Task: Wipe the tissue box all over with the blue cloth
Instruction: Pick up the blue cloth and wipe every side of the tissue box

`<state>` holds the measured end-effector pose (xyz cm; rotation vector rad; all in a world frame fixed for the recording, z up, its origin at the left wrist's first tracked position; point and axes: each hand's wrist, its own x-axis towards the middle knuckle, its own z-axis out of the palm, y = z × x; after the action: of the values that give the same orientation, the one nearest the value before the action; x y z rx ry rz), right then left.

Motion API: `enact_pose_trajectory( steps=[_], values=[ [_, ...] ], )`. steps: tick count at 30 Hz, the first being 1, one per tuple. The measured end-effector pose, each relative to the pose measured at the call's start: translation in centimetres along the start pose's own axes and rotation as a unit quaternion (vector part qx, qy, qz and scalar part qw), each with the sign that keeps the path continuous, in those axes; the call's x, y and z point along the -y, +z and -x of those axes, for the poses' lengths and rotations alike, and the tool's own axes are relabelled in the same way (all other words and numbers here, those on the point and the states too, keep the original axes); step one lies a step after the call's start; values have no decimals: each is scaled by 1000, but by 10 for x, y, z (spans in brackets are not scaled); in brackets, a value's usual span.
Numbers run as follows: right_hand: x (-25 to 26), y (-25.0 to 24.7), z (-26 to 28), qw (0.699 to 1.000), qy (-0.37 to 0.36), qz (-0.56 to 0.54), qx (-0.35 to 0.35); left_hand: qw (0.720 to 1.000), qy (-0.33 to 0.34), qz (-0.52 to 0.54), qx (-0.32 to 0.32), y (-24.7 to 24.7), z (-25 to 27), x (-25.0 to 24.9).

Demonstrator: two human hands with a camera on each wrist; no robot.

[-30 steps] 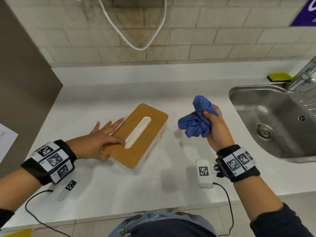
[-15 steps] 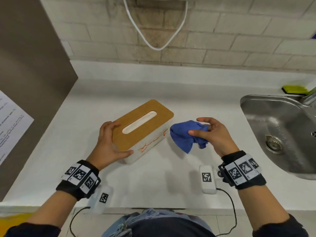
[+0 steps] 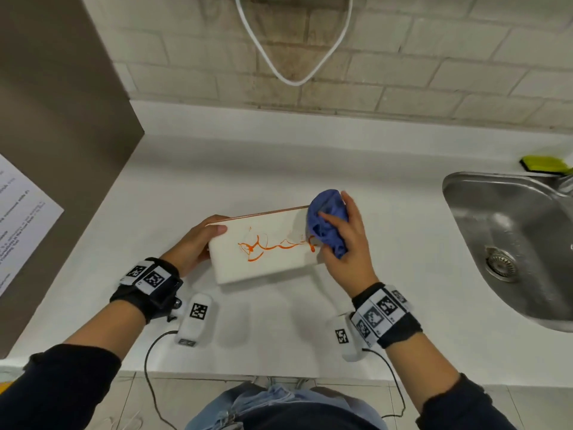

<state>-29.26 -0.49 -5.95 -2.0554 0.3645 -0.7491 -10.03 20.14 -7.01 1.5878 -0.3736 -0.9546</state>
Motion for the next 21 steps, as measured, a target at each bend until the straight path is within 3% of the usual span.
enact_pose_trajectory(
  steps=[6,10,14,21],
  values=[
    [-3,18,2,996,65,59,11,1000,22,12,-17,7,3,6],
    [4,27,0,989,35,140,26,999,27,14,-14,5,1,7],
    [19,52,4,992,9,113,52,999,36,20,-9,4,2,8],
    [38,81,9,972,-103,129,167,998,41,40,0,-3,-4,14]
  ],
)
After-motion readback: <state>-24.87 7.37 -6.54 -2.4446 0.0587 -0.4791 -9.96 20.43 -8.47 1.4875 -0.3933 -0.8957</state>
